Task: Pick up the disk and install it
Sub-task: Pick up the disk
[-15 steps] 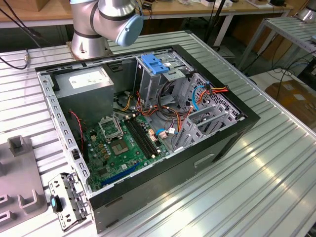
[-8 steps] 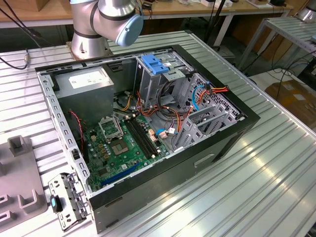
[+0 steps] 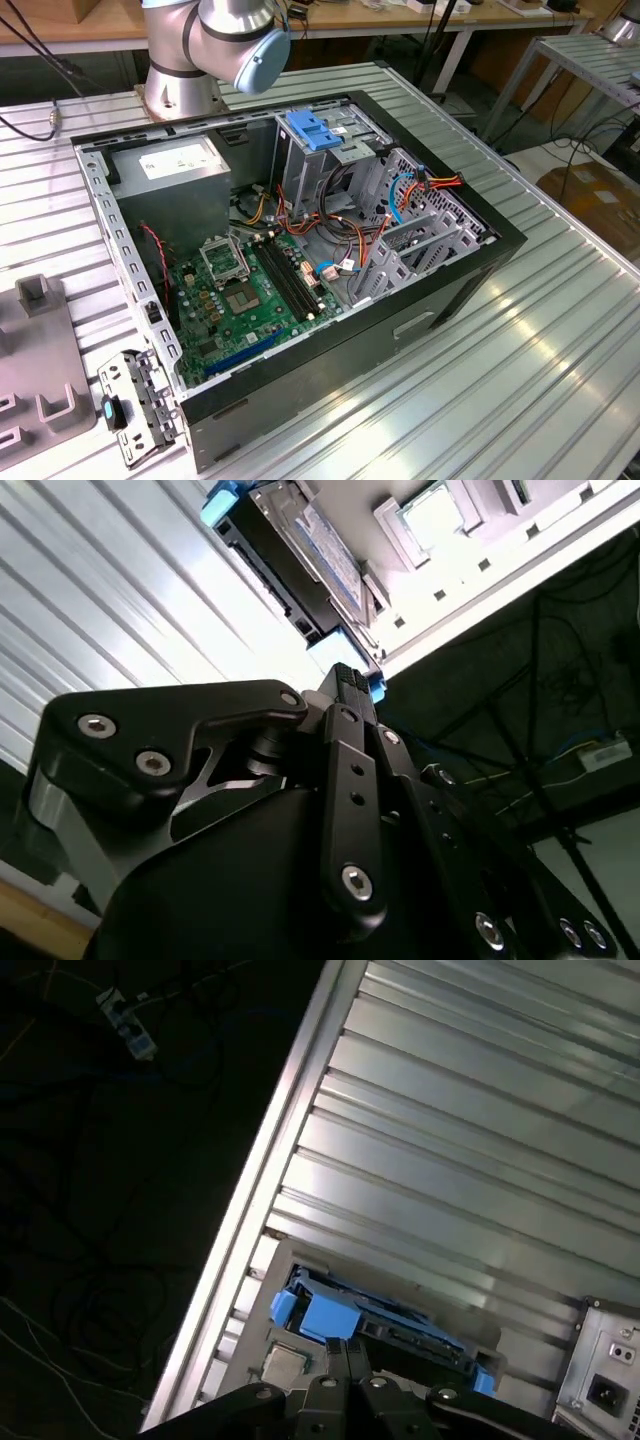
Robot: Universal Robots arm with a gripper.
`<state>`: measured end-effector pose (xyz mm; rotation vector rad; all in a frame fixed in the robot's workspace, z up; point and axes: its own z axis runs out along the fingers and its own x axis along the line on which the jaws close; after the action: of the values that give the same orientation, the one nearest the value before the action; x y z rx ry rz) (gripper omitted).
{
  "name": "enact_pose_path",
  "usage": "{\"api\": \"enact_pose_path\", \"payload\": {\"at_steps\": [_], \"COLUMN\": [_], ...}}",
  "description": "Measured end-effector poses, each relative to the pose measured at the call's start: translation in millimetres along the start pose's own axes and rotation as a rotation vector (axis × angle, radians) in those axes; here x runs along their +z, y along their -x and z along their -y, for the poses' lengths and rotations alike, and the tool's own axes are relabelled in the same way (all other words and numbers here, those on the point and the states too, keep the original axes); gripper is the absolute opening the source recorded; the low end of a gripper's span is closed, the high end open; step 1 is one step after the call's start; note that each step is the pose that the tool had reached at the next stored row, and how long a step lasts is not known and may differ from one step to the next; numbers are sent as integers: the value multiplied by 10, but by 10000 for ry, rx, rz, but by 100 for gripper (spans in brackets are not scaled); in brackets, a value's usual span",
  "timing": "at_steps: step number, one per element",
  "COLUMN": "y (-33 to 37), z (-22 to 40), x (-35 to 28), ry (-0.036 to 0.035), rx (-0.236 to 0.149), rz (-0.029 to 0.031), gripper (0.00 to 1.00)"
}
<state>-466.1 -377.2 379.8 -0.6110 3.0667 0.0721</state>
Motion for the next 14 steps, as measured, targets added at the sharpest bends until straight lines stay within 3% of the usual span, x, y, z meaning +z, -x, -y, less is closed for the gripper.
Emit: {"api": "enact_pose_path", "payload": {"at_steps": [6, 9, 14], "y": [0, 0, 0], "z": [0, 0, 0], "x": [0, 0, 0], "ry": [11, 16, 17], "rx": [-1618, -2158, -2191], "rz": [-79, -105, -107], "gripper": [11, 11, 11]}}
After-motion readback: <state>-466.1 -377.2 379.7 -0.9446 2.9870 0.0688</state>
